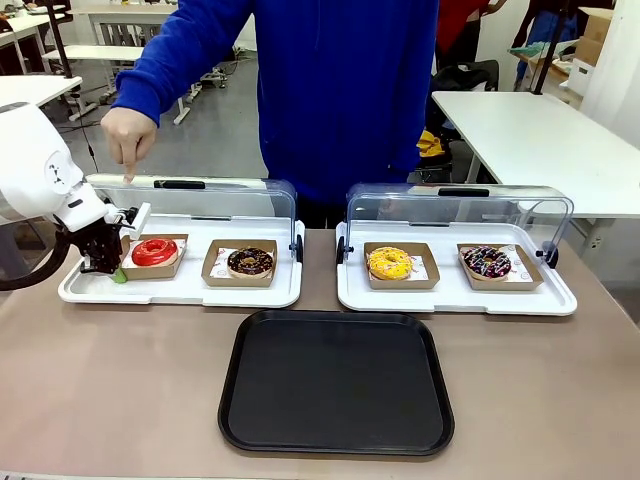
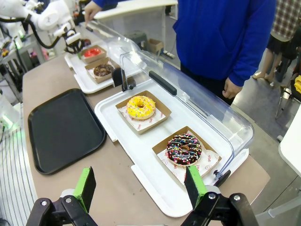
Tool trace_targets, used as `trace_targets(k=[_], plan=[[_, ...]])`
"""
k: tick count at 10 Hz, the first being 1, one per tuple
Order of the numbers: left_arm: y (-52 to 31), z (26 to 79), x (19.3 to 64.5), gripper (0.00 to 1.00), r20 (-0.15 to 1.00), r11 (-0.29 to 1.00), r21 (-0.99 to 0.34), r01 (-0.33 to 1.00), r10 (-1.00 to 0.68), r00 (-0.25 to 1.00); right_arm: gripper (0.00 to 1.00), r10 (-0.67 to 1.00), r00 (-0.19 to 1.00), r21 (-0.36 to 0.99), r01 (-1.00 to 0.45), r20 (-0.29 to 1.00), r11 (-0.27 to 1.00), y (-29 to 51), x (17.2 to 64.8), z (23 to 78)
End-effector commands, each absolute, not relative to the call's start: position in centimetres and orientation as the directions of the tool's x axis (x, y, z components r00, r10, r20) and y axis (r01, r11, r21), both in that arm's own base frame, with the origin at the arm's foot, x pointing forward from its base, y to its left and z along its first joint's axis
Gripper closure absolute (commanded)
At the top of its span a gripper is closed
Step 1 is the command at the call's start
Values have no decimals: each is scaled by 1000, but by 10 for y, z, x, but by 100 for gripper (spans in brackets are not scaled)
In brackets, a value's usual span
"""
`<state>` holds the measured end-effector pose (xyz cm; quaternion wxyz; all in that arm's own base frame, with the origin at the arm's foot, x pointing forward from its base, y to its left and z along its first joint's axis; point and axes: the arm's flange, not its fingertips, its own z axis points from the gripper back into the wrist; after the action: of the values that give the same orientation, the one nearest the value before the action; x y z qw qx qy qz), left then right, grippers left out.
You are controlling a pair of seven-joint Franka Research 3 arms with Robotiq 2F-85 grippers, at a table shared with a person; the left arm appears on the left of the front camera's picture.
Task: Move the first donut from the left to the tray.
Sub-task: Pick up the Paper togo box containing the Donut indicated by the person and place it on the Handle tray.
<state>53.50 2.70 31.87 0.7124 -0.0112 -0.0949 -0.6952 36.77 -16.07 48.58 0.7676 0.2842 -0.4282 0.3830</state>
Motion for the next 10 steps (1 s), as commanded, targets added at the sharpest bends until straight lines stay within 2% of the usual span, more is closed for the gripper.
trace_targets(k=[1,6,10], plan=[[28,319,535,100,133,21,126,992,-991,4,0,336,306,85,-839,891,538,-161,371,486],[27,319,536,98,146,30,121,992,-989,12,0,336,306,85,-839,891,538,-161,371,486],[6,374,507,98,174,85,265,961,-984,39,0,336,306,85,-839,891,538,-161,371,486]])
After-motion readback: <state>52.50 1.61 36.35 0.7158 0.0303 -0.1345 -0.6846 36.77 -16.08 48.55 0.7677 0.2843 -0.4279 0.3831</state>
